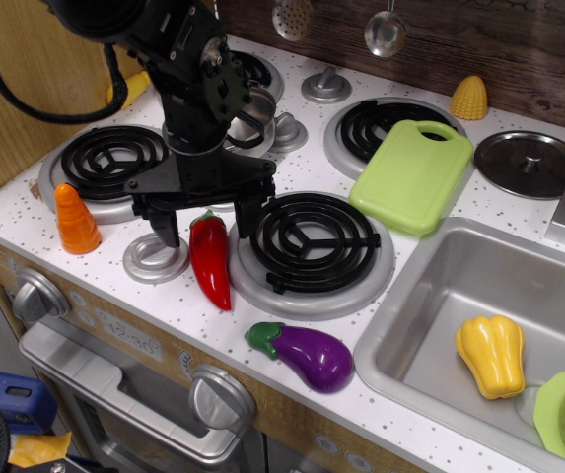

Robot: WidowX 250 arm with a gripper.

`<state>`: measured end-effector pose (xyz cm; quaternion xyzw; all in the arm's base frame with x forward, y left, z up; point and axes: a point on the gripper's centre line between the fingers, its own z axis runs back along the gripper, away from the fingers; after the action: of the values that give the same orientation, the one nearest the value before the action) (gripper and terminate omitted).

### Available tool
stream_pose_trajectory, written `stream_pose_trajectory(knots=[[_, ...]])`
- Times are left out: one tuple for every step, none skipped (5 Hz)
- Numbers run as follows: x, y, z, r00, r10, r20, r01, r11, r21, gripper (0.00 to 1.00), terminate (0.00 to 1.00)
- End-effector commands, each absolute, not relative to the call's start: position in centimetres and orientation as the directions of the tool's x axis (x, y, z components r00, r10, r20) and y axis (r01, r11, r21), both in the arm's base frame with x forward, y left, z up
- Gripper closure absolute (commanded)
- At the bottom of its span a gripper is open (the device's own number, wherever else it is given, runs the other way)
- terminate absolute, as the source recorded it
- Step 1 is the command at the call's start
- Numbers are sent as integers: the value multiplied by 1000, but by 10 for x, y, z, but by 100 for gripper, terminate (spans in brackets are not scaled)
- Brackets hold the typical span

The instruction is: Put pepper in pot or pan

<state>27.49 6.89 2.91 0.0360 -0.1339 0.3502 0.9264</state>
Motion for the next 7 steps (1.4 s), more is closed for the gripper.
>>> stream_pose_trajectory(knots=[[281,75,19,717,640,275,-648,758,-73,0,0],[285,78,8,727,643,240,-638,762,-109,0,0],[286,79,5,725,646,241,-640,760,-113,0,0],[287,81,16,734,631,252,-634,769,-80,100,0],[290,88,43,746,605,278,-624,781,-22,100,0],[299,100,72,752,563,343,-612,789,48,100,0],[326,121,89,761,471,447,-563,821,94,100,0]])
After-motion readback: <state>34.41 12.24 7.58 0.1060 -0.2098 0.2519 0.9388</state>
